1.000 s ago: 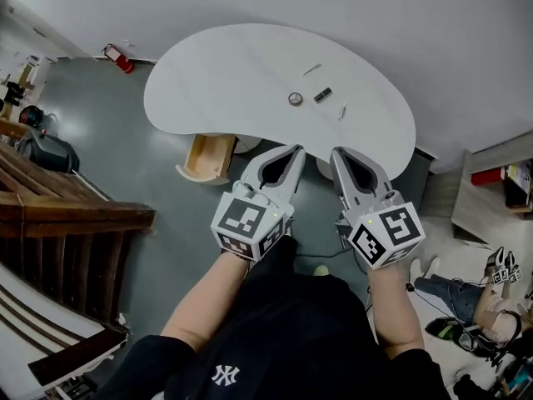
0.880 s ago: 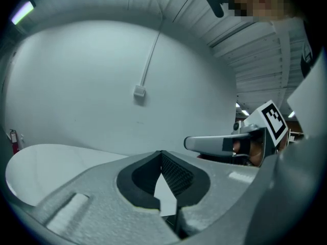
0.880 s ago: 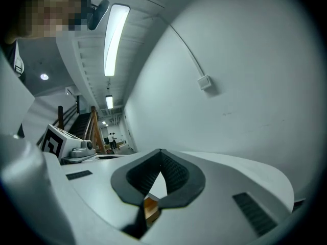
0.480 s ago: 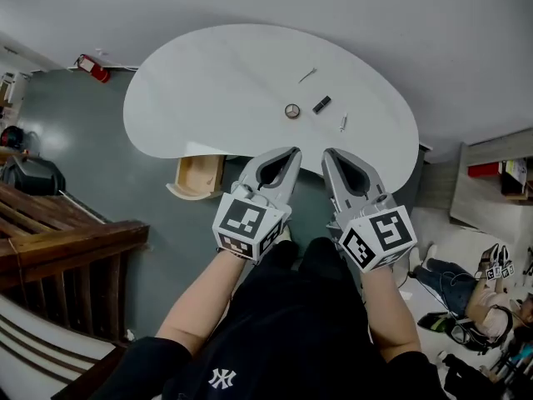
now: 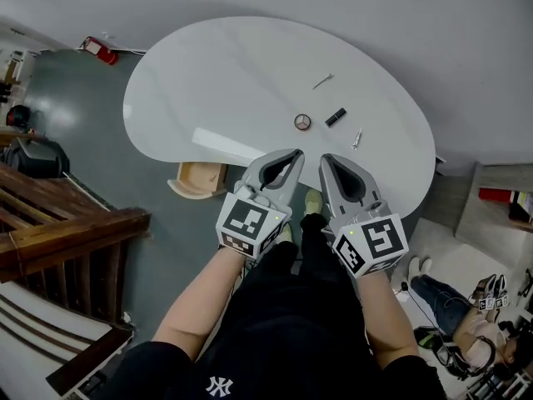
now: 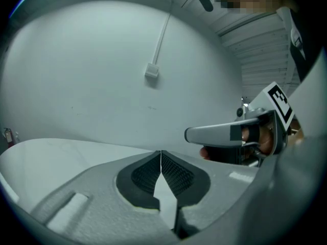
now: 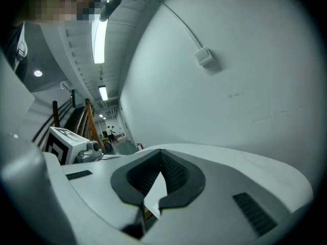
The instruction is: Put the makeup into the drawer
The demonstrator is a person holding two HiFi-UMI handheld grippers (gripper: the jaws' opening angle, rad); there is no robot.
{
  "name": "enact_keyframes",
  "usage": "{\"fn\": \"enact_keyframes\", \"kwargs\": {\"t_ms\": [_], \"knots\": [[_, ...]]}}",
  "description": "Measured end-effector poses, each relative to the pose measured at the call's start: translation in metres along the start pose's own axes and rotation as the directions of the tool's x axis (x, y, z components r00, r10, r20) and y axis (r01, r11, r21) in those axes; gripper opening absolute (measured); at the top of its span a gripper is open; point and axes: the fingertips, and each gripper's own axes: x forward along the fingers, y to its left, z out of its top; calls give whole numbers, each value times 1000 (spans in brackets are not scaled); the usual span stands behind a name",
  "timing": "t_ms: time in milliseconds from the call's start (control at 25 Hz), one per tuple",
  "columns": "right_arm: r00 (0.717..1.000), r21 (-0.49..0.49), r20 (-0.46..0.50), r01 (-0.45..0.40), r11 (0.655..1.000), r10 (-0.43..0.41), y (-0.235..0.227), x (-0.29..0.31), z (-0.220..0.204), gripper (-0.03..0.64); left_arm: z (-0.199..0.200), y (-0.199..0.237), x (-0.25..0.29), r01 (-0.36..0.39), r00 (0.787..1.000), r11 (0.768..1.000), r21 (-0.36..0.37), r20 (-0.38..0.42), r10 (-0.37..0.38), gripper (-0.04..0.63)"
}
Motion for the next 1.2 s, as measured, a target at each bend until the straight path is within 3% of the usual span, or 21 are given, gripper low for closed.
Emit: {"fn": "enact_keyframes", "kwargs": {"t_ms": [280,480,1200], "knots": [[999,-1,-45,-31,1000,31,-39,42,-20,14,-31,31,51,-18,998,999,31,-60,20,15],[994,18,-90,-58,998,59,-60,69,-43,14,-61,54,85,-36,993,998,60,-113,43,96],[982,77,-168,-80,994,92,-124,120,-89,14,-161,106,156,-90,947,982,164,-292,136,212]]}}
